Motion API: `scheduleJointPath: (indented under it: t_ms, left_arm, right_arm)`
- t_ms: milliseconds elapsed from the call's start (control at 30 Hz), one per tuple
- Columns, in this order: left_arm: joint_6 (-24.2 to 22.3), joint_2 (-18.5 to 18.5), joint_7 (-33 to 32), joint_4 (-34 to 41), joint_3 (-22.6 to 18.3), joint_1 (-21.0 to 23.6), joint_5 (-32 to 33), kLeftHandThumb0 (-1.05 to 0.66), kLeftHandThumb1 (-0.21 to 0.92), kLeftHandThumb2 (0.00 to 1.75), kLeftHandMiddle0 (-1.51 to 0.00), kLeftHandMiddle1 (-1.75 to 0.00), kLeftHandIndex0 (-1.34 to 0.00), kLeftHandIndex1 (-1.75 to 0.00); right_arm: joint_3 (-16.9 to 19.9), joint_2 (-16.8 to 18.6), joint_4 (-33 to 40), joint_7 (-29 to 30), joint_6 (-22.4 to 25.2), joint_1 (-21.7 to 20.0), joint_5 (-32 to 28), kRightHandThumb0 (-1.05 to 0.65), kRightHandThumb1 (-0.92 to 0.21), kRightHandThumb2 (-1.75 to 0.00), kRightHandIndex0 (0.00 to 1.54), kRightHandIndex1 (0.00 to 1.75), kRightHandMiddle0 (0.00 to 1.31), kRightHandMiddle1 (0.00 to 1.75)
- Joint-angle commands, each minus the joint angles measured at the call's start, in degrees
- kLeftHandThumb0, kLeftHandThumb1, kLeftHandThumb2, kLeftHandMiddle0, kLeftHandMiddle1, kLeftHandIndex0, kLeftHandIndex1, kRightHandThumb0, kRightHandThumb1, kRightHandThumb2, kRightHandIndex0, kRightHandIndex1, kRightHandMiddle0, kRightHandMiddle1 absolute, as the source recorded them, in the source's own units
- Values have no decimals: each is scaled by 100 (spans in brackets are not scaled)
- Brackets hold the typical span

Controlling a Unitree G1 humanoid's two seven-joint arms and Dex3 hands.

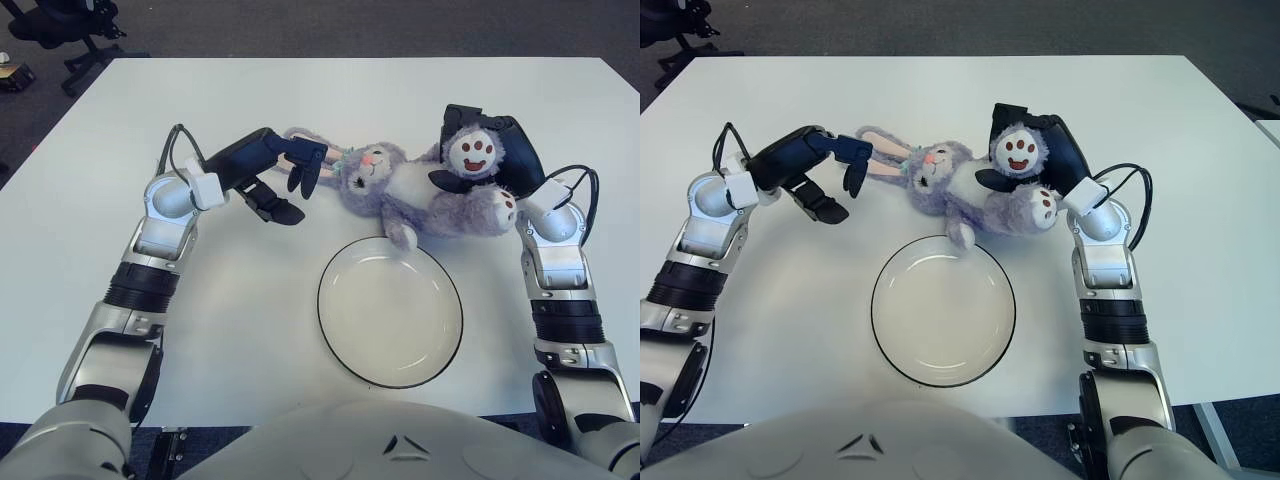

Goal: Put the doll into the plate.

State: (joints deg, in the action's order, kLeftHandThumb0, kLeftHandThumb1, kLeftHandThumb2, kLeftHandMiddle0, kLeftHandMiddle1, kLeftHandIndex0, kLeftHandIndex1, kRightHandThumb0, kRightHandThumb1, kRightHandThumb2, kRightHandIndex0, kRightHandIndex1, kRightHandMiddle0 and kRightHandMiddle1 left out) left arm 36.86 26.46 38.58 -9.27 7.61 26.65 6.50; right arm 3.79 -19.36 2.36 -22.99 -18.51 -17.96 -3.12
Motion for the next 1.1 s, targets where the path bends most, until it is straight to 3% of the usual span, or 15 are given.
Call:
scheduleJointPath:
  t_ms: [0,133,233,333,400,467,533,700,1067]
  left_arm:
    - [112,-71,-23,-161,-50,148,-54,-31,89,19,-93,-175,-78,-175]
    - [168,-123,7,-244,-57,173,-26,-32,90,16,-93,-175,-78,-175]
    - [235,-203,45,-357,-51,202,60,-33,91,14,-93,-175,-79,-175]
    - [263,-243,80,-429,-48,218,104,-33,91,13,-93,-175,-79,-175]
    - [272,-298,126,-539,-36,244,163,-33,92,12,-92,-175,-79,-175]
    - [274,-327,168,-621,-32,269,201,-33,92,11,-91,-175,-79,-175]
    - [248,-341,221,-664,-34,282,252,-33,92,11,-89,-175,-79,-175]
    - [153,-361,328,-728,-43,302,343,-33,92,11,-87,-175,-79,-175]
    - [84,-401,435,-795,-90,328,378,-34,92,12,-83,-175,-78,-175]
  right_arm:
    - [-26,-21,80,-93,201,-10,-200,-34,-65,-73,95,175,60,168]
    - [-32,-46,120,-138,332,-8,-265,-38,-60,-85,91,175,51,166]
    - [-51,-126,131,-251,429,-11,-304,-13,-81,-44,69,151,42,142]
    - [-63,-210,81,-298,265,-16,-176,-5,-88,-31,61,142,37,137]
    - [-82,-303,-31,-341,-42,-35,-8,-41,-90,-17,54,73,37,81]
    - [-88,-316,-118,-358,-241,-58,21,-54,-91,-14,54,39,40,53]
    - [-96,-310,-197,-373,-396,-79,-7,-63,-92,-13,52,16,41,35]
    - [-114,-316,-309,-497,-558,-112,-187,-68,-92,-13,47,3,42,23]
    - [-92,-300,-361,-709,-561,-138,-420,-68,-92,-14,43,0,42,18]
